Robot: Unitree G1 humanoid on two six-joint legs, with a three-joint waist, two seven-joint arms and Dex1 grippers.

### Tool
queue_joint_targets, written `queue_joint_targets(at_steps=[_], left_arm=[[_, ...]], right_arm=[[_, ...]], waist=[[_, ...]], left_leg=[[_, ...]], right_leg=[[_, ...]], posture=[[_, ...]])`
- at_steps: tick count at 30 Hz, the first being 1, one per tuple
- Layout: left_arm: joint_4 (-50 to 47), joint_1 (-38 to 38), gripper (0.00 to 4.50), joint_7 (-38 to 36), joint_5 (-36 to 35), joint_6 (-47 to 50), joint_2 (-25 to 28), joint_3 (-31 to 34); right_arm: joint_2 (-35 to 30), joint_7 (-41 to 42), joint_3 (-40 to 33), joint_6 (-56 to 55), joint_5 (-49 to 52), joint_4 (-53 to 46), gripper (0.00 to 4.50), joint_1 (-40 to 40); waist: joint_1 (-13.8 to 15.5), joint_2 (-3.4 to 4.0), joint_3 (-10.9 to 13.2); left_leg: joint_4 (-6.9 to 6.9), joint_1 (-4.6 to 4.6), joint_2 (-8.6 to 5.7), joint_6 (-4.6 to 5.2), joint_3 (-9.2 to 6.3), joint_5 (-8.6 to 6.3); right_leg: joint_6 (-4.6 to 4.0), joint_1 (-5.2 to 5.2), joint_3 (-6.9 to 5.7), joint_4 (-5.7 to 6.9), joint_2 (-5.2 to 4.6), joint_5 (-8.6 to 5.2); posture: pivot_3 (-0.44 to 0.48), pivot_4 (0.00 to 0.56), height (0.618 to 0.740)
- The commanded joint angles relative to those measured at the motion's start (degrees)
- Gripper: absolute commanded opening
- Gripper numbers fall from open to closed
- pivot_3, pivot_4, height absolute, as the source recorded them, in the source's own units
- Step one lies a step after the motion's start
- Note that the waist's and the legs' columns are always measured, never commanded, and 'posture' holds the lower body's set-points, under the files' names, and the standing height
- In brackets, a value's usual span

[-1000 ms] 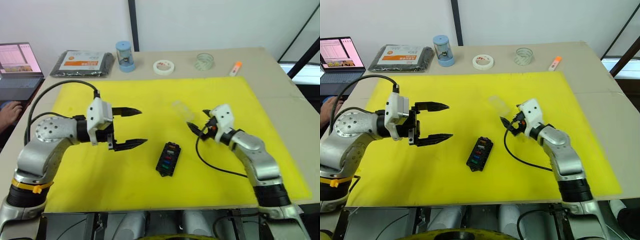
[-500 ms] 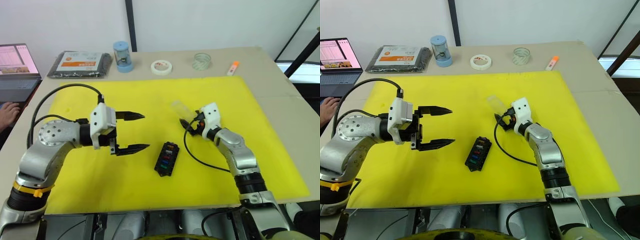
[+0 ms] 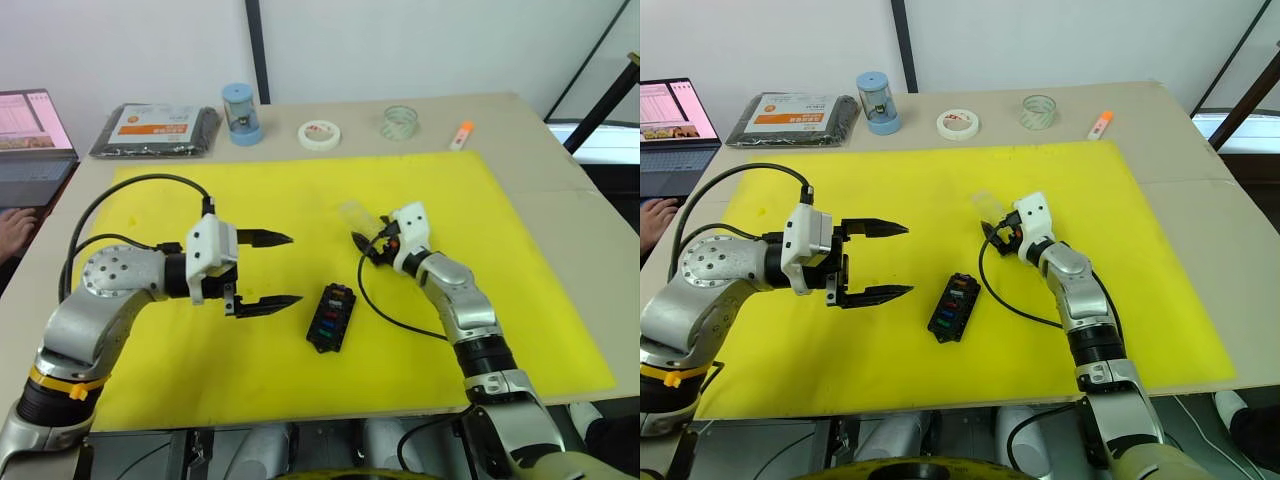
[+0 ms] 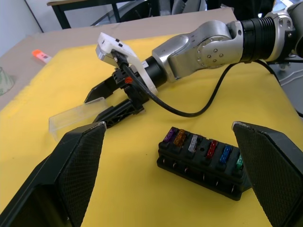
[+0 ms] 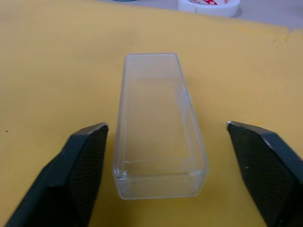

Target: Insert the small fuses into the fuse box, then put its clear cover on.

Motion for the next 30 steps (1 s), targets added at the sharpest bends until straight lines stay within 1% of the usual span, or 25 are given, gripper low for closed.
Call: queue_joint_targets(at_steps=[1, 4, 11, 14, 16, 19, 23, 27, 30], left_arm=[[-1.66, -0.49, 4.5, 0.38, 0.04, -0.87, 0.21, 0.32], [-2.35, 1.09, 4.5, 0.63, 0.59, -1.2, 0.21, 0.1], [-5.42, 4.67, 4.5, 1.83, -0.55, 0.12, 0.77, 1.15], [-6.46, 7.89, 4.5, 1.6, -0.77, -0.31, 1.57, 2.31], [-6.59, 10.56, 4.5, 0.42, 0.95, -2.32, 2.71, 2.14], [-5.51, 15.22, 4.5, -0.06, 3.77, -6.16, 2.54, 0.47], [-1.43, 16.18, 4.5, 0.15, 9.2, -10.98, 0.84, -4.32], [3.08, 15.19, 4.5, 0.58, 13.61, -14.95, -1.09, -7.99], [7.03, 13.99, 4.5, 1.28, 16.58, -17.56, -2.42, -10.06]], right_arm=[[0.47, 0.55, 0.62, -0.8, -0.48, 0.44, 2.88, -0.02], [0.43, 0.67, 0.01, -0.73, -0.1, 0.2, 1.9, 0.71], [0.04, 0.8, -0.97, 0.04, 0.81, -3.54, 1.89, 1.57], [-0.73, 0.97, -1.77, 1.38, 1.7, -7.88, 1.89, 2.33], [-1.35, 0.46, -2.5, 1.62, 1.85, -10.69, 1.89, 2.78], [-4.28, 2.58, -3.47, 5.89, 4.42, -20.38, 1.89, 4.13], [-10.27, 7.07, -3.52, 11.07, 6.94, -30.41, 1.89, 6.63], [-14.84, 8.92, -5.59, 15.9, 9.68, -36.64, 1.89, 7.85], [-16.29, 8.67, -6.06, 18.37, 10.77, -38.4, 1.89, 7.45]], waist=[[0.0, 0.0, 0.0], [0.01, 0.0, 0.0], [0.18, 0.0, 0.0], [0.16, 0.04, 0.02], [0.18, 0.07, 0.04], [0.42, 0.22, 0.12], [0.82, 0.2, 0.11], [0.72, 0.2, 0.11], [0.59, 0.2, 0.11]], left_leg=[[0.0, 0.0, 0.0, 0.0, 0.0, 0.0], [0.0, 0.0, 0.0, 0.0, 0.0, 0.0], [0.0, -0.01, 0.0, 0.0, 0.0, 0.0], [-0.04, -0.03, 0.0, 0.0, 0.0, 0.0], [-0.06, -0.04, 0.0, 0.0, 0.0, 0.0], [-0.05, -0.06, -0.03, 0.0, 0.02, 0.0], [-0.04, -0.07, -0.04, 0.01, 0.0, -0.01], [-0.04, -0.05, -0.03, 0.05, 0.01, -0.03], [-0.04, -0.05, -0.01, 0.05, 0.02, -0.03]], right_leg=[[0.0, 0.0, 0.0, 0.0, 0.0, 0.0], [0.0, 0.0, 0.0, 0.0, 0.0, 0.0], [0.0, 0.01, 0.05, -0.01, -0.01, 0.0], [0.0, -0.03, 0.06, -0.01, -0.01, 0.0], [0.0, -0.06, 0.07, -0.01, -0.01, 0.0], [0.0, -0.06, 0.07, -0.02, -0.04, 0.0], [0.0, 0.01, 0.05, -0.08, -0.06, 0.0], [0.0, 0.04, 0.04, -0.11, -0.09, 0.0], [0.0, 0.02, 0.04, -0.09, -0.15, 0.0]], posture=[[0.0, 0.15, 0.74], [0.0, 0.15, 0.74], [0.0, 0.15, 0.74], [0.0, 0.15, 0.74], [0.0, 0.15, 0.74], [0.0, 0.15, 0.74], [0.0, 0.15, 0.74], [0.0, 0.15, 0.74], [0.0, 0.15, 0.74]])
